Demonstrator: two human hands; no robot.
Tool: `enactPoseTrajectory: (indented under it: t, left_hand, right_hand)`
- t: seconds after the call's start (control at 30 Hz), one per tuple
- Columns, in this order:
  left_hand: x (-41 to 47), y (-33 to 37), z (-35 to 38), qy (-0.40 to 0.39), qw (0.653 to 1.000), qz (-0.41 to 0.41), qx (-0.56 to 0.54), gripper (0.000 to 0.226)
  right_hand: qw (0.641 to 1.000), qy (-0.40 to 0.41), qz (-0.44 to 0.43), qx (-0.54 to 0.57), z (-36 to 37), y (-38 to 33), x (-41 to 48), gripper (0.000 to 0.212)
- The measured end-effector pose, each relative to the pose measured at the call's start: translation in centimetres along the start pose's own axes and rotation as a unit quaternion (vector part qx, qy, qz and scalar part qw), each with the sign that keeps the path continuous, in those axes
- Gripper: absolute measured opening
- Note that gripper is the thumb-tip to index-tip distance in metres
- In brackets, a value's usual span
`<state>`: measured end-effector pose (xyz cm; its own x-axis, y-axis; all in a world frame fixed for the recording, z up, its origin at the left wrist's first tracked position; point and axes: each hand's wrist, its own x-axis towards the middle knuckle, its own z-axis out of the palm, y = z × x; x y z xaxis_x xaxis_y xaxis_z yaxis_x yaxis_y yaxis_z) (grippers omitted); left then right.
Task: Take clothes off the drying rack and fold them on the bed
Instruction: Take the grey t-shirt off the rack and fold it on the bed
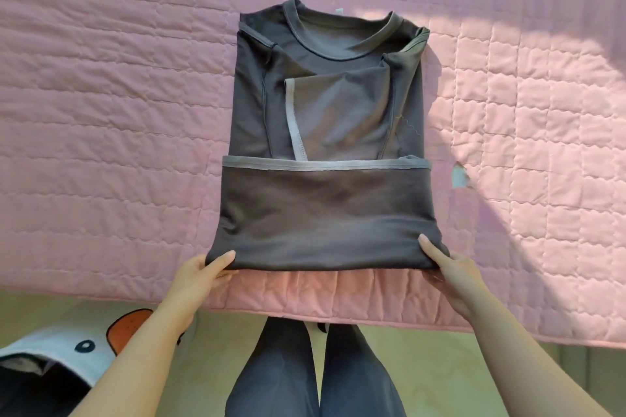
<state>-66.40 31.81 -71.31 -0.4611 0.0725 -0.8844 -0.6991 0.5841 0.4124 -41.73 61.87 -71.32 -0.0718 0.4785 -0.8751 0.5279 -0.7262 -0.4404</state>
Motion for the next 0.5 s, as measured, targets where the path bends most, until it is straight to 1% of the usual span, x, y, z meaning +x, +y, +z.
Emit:
enactPoseTrajectory:
  t: [0.03, 0.07, 0.1, 0.13, 0.17, 0.2, 0.27, 0.3, 0.37, 0.43, 0.5]
  left_hand:
    - [0.1, 1.2, 0.0, 0.002, 1.0, 0.001, -0.021, 0.015]
    - [0.1, 2.2, 0.1, 0.009, 0.999, 0.007, -0.037, 0.014]
    - [0.1, 3.4, 0.2, 0.018, 0.998, 0.019, -0.05, 0.012]
    - [0.0, 4.7, 0.4, 0.03, 0.997, 0.034, -0.068, 0.01]
    - [-0.1, 5.9, 0.6, 0.04, 0.994, 0.047, -0.095, 0.007]
    - [0.1, 7.6, 1.0, 0.046, 0.989, 0.057, -0.132, 0.003]
    - [0.1, 10.6, 1.8, 0.059, 0.971, 0.061, -0.223, 0.007]
    - [0.1, 12.2, 2.2, 0.061, 0.961, 0.063, -0.262, 0.009]
    - [0.5, 16.2, 2.9, 0.047, 0.943, 0.076, -0.321, 0.011]
    - [1.3, 20.5, 3.4, 0.022, 0.929, 0.096, -0.356, 0.012]
    - [2.6, 25.0, 4.0, -0.001, 0.922, 0.123, -0.368, 0.012]
  right_hand:
    - [0.999, 0.021, -0.028, -0.019, 0.3, -1.1, -0.1, 0.024]
    - [0.995, 0.052, -0.067, -0.054, 0.4, -2.0, -0.2, 0.023]
    - [0.988, 0.079, -0.106, -0.084, 0.7, -3.0, -0.2, 0.028]
    - [0.983, 0.094, -0.132, -0.084, 1.0, -4.1, -0.2, 0.03]
    - [0.982, 0.096, -0.146, -0.068, 1.4, -5.3, -0.4, 0.028]
    - [0.984, 0.091, -0.151, -0.025, 2.1, -6.9, -0.5, 0.021]
    - [0.984, 0.08, -0.139, 0.083, 3.2, -10.1, -1.0, 0.005]
    - [0.98, 0.075, -0.136, 0.126, 3.7, -11.8, -1.1, 0.003]
    - [0.972, 0.066, -0.14, 0.175, 4.7, -15.4, -1.0, 0.005]
    - [0.969, 0.046, -0.143, 0.198, 5.6, -18.9, -0.4, 0.005]
    - [0.968, 0.024, -0.148, 0.204, 6.6, -22.5, 0.9, 0.005]
